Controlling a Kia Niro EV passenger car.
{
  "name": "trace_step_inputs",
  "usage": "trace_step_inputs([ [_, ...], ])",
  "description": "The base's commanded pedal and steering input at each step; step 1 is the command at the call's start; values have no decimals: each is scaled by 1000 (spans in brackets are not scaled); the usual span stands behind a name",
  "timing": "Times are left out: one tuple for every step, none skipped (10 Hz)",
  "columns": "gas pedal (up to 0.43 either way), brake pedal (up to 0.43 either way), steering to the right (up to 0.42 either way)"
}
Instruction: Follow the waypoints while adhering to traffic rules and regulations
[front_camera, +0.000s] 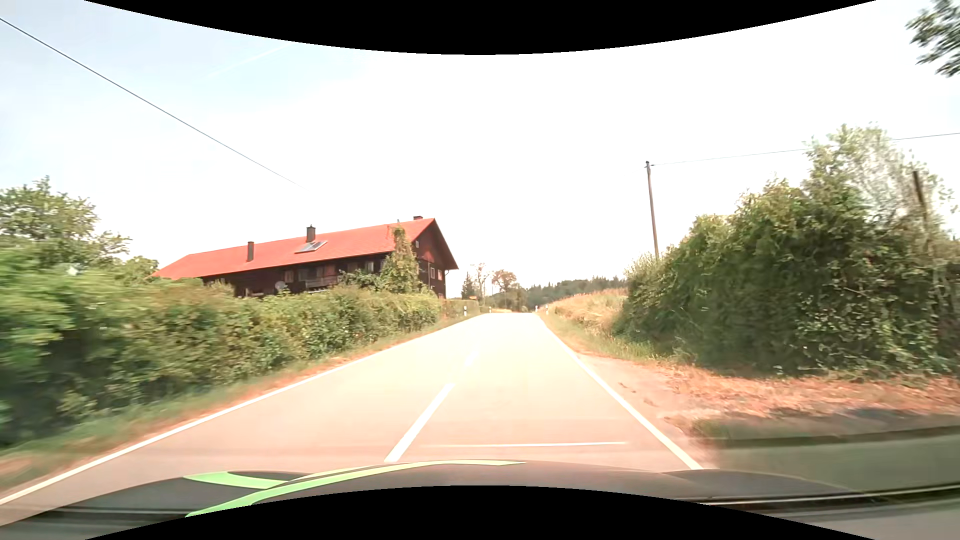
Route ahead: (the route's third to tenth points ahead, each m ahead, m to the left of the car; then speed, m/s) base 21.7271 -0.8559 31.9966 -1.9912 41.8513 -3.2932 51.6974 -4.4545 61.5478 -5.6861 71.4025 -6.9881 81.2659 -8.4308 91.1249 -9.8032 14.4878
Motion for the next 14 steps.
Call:
trace_step_inputs([
  [331,0,68],
  [331,0,61],
  [350,0,51],
  [370,0,37],
  [378,0,26],
  [390,0,15],
  [390,0,5],
  [390,0,1],
  [398,0,1],
  [398,0,0],
  [398,0,-1],
  [398,0,-1],
  [398,0,-1],
  [409,0,-1],
])
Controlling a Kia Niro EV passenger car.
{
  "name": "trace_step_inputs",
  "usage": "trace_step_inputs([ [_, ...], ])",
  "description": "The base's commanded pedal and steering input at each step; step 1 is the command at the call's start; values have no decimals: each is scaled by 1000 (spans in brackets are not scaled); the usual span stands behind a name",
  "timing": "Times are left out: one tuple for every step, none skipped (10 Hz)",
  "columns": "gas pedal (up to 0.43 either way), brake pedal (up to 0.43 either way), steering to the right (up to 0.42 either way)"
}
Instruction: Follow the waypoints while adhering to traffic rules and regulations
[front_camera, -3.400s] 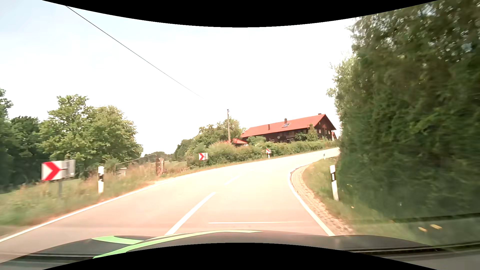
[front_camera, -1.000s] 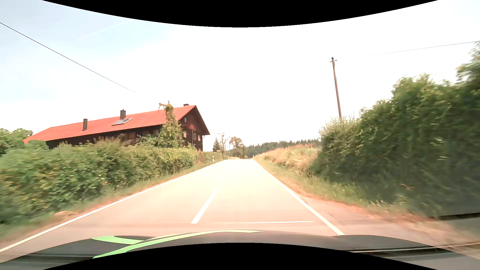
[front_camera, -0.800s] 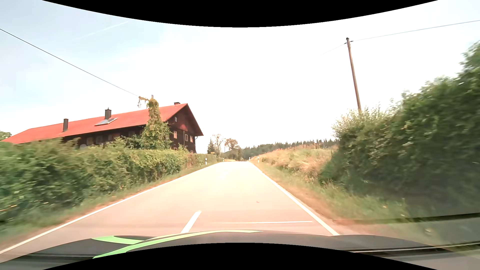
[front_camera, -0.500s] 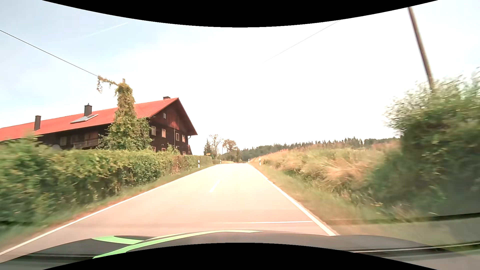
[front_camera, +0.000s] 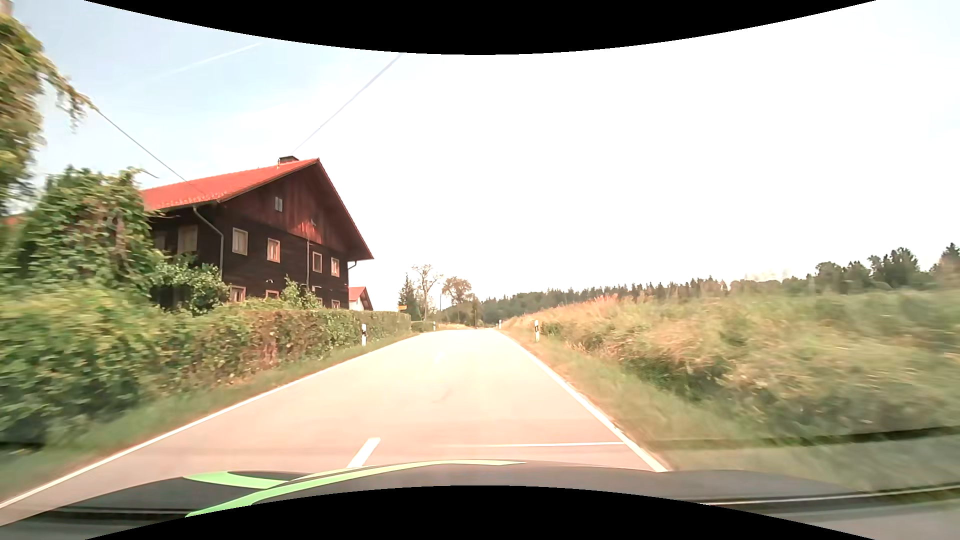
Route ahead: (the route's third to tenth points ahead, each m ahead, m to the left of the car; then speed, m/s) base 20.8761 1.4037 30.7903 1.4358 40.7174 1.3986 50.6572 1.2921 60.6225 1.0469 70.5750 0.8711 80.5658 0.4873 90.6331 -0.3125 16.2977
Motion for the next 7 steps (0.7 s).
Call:
trace_step_inputs([
  [409,0,-1],
  [409,0,-1],
  [409,0,-1],
  [421,0,-2],
  [421,0,-3],
  [421,0,-4],
  [421,0,-4],
])
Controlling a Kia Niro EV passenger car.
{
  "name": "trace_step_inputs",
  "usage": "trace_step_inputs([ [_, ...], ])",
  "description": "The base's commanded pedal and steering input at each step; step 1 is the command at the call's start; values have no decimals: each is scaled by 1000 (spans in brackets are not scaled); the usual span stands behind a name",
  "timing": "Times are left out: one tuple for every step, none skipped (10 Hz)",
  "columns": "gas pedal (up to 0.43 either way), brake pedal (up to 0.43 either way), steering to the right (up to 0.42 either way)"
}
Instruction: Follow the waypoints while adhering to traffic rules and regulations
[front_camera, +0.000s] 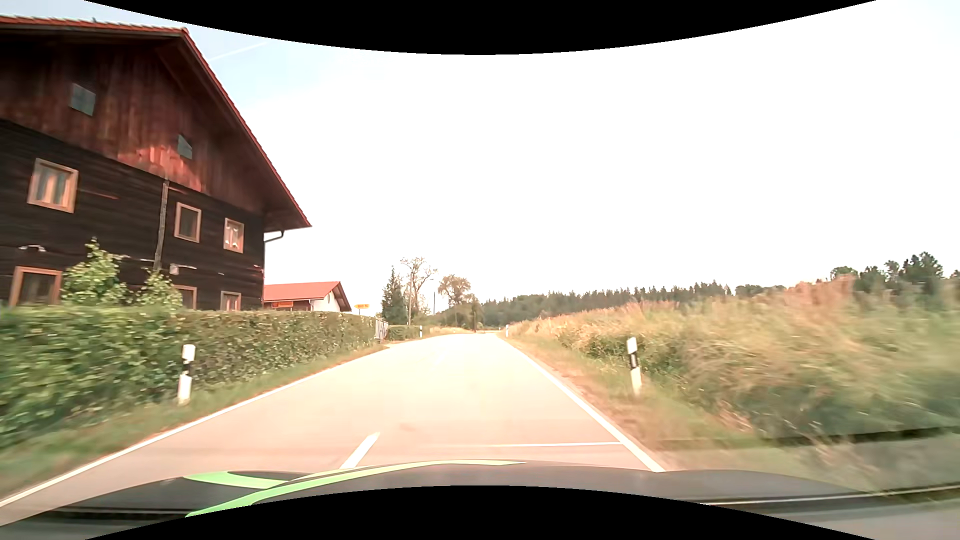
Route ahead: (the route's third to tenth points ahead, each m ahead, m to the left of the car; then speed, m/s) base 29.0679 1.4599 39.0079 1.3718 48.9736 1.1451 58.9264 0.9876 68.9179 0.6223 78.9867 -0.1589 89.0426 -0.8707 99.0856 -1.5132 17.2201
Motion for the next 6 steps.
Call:
trace_step_inputs([
  [421,0,-4],
  [421,0,-4],
  [421,0,-4],
  [421,0,-4],
  [421,0,-2],
  [421,0,0],
])
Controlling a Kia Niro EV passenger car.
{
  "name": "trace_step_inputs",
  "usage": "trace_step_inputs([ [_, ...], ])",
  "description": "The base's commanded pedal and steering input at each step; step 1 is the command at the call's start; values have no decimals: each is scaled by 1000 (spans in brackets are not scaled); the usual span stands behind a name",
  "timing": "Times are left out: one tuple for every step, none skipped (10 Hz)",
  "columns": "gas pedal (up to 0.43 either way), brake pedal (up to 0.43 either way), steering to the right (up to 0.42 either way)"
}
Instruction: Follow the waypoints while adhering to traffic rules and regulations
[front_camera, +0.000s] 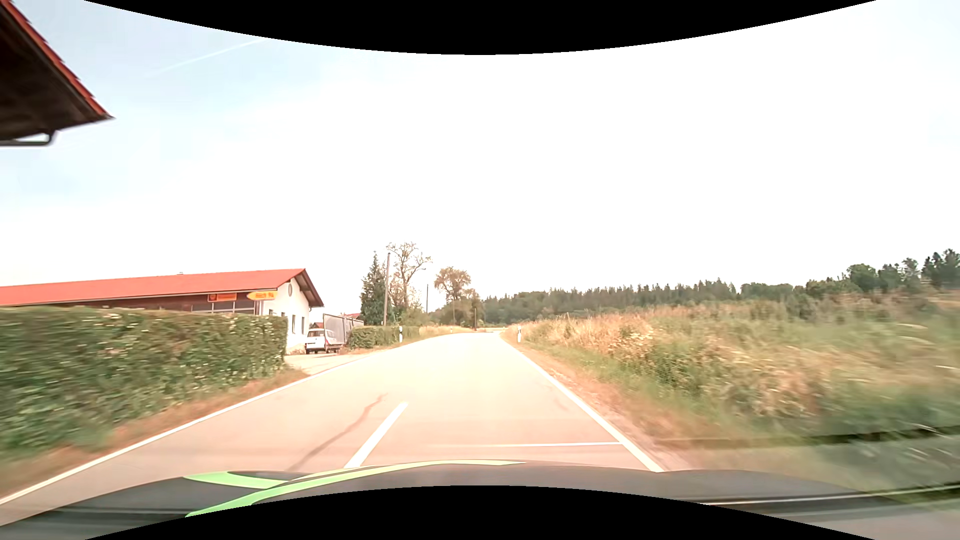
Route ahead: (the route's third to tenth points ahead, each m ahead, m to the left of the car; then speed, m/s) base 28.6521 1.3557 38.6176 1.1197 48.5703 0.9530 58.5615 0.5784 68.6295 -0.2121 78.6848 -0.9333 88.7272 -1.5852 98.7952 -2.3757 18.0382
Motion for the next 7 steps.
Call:
trace_step_inputs([
  [421,0,0],
  [421,0,0],
  [421,0,0],
  [429,0,0],
  [429,0,0],
  [429,0,0],
  [429,0,0],
])
